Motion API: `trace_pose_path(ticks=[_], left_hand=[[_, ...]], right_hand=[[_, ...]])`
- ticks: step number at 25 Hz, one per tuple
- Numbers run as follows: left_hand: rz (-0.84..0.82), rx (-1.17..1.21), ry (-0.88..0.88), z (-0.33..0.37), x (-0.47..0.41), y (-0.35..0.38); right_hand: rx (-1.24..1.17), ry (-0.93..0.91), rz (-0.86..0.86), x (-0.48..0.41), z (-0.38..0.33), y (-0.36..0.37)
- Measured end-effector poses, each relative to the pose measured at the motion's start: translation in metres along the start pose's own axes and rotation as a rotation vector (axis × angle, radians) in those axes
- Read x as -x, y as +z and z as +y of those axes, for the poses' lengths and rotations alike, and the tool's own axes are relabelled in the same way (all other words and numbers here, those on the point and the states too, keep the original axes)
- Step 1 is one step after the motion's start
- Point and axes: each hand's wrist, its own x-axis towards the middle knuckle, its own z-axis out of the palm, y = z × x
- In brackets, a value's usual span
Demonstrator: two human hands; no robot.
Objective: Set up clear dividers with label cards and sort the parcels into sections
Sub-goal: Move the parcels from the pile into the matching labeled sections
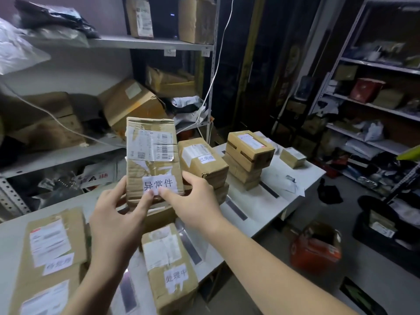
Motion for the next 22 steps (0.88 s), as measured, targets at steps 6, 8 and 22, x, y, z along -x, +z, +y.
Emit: trace_pose_path(ticks=[6,8,22], left_hand=[[-0.046,0.028,-0.038,0.02,-0.029,0.097],[-0.036,0.008,-0.038,0.028,-0.032,0.125],[-0.291,-0.04,-0.053,0.084,-0.098,0.392]], right_hand=[[0.009,0.014,0.051,-0.062,0.042,-0.069],[-0.008,0.004,0.018,-0.079,0.054,-0.095],[-0.045,0.017,-0.055,-0.261,0.17,-0.333]])
